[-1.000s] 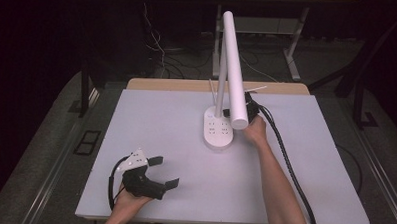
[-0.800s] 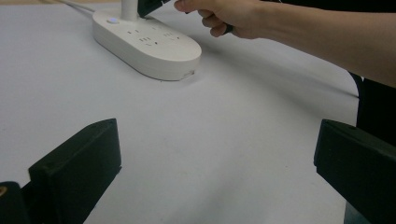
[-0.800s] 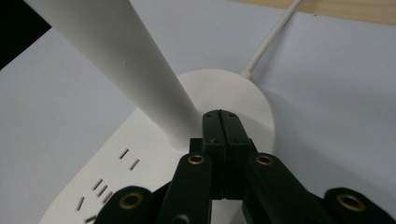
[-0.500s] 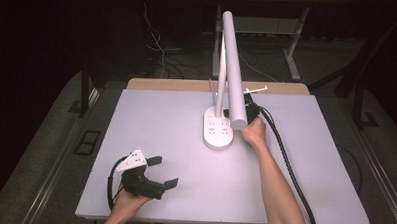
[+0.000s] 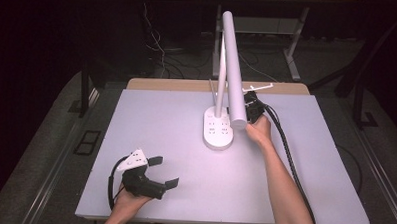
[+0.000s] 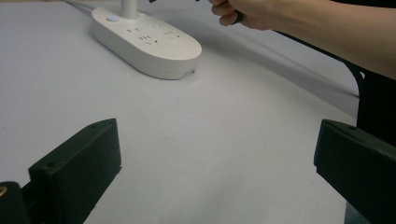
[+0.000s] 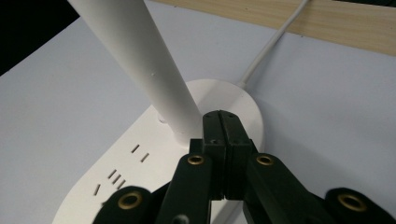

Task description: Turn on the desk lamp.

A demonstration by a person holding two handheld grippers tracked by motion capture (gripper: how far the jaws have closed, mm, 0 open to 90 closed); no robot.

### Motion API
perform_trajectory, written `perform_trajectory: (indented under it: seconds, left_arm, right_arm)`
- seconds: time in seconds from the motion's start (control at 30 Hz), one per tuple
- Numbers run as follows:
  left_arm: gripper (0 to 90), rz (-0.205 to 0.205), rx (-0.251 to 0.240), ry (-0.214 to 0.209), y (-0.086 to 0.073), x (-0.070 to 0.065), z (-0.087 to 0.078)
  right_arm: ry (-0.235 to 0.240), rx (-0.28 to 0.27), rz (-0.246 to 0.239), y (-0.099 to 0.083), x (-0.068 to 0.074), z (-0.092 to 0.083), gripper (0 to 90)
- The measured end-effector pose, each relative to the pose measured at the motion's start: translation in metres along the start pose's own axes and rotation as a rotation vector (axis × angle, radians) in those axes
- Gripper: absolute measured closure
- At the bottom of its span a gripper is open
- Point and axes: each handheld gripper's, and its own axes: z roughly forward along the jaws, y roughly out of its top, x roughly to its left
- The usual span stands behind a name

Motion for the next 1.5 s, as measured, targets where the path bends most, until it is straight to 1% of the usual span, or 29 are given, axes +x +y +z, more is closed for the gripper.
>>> perform_trajectory:
  seconds: [0.03, 0.2, 0.23, 0.33, 0.67, 0.7, 0.73, 0.87, 0.9, 1.0, 1.17, 1.23, 1.3, 1.33, 1.37, 1.47, 1.5]
  left_arm:
    - [0.0, 0.0, 0.0, 0.0, 0.0, 0.0, 0.0]
    - [0.0, 0.0, 0.003, -0.002, 0.0, 0.0, 0.001]
    - [0.0, 0.0, 0.003, -0.002, 0.0, 0.0, 0.001]
    - [0.0, -0.003, 0.002, 0.001, 0.0, 0.001, 0.001]
    - [0.0, -0.002, 0.009, 0.001, 0.0, 0.0, 0.002]
    - [0.0, -0.001, 0.009, 0.0, 0.0, 0.0, 0.003]
    - [0.0, -0.001, 0.01, 0.0, 0.0, 0.0, 0.003]
    - [0.0, -0.002, 0.009, -0.001, 0.0, 0.0, 0.003]
    - [0.0, -0.002, 0.009, -0.001, 0.0, 0.0, 0.003]
    - [0.0, -0.002, 0.013, 0.0, 0.0, 0.001, 0.003]
    - [0.0, -0.002, 0.012, 0.002, 0.0, 0.001, 0.003]
    - [0.0, -0.003, 0.013, 0.002, 0.0, 0.001, 0.003]
    - [0.0, -0.002, 0.013, 0.003, 0.0, 0.001, 0.003]
    - [0.0, -0.003, 0.014, 0.003, 0.0, 0.001, 0.003]
    - [0.0, -0.003, 0.014, 0.003, 0.0, 0.001, 0.003]
    - [0.0, -0.003, 0.014, 0.003, 0.0, 0.001, 0.003]
    - [0.0, -0.002, 0.014, 0.003, 0.0, 0.001, 0.004]
  right_arm:
    - [-0.004, 0.006, -0.006, 0.001, 0.002, -0.004, 89.7]
    - [-0.003, -0.001, -0.028, 0.003, 0.004, -0.015, 89.7]
    - [-0.004, -0.004, -0.041, 0.003, 0.004, -0.018, 89.7]
    - [-0.007, -0.007, -0.057, 0.003, 0.005, -0.026, 89.7]
    - [-0.001, -0.017, -0.072, -0.004, 0.008, -0.057, 89.7]
    - [-0.001, -0.017, -0.072, -0.004, 0.008, -0.057, 89.7]
    - [0.003, -0.023, -0.07, -0.006, 0.009, -0.062, 89.7]
    - [0.004, -0.03, -0.09, -0.01, 0.01, -0.072, 89.7]
    - [0.0, -0.03, -0.092, -0.011, 0.011, -0.074, 89.7]
    - [0.012, -0.045, -0.091, -0.014, 0.013, -0.082, 89.7]
    - [0.013, -0.054, -0.111, -0.017, 0.016, -0.094, 89.5]
    - [0.014, -0.059, -0.11, -0.017, 0.017, -0.096, 88.5]
    - [0.02, -0.063, -0.116, -0.019, 0.02, -0.102, 87.9]
    - [0.02, -0.063, -0.116, -0.019, 0.02, -0.102, 87.9]
    - [0.023, -0.069, -0.123, -0.021, 0.023, -0.106, 85.2]
    - [0.03, -0.075, -0.128, -0.023, 0.025, -0.11, 82.8]
    - [0.032, -0.082, -0.128, -0.025, 0.029, -0.114, 77.1]
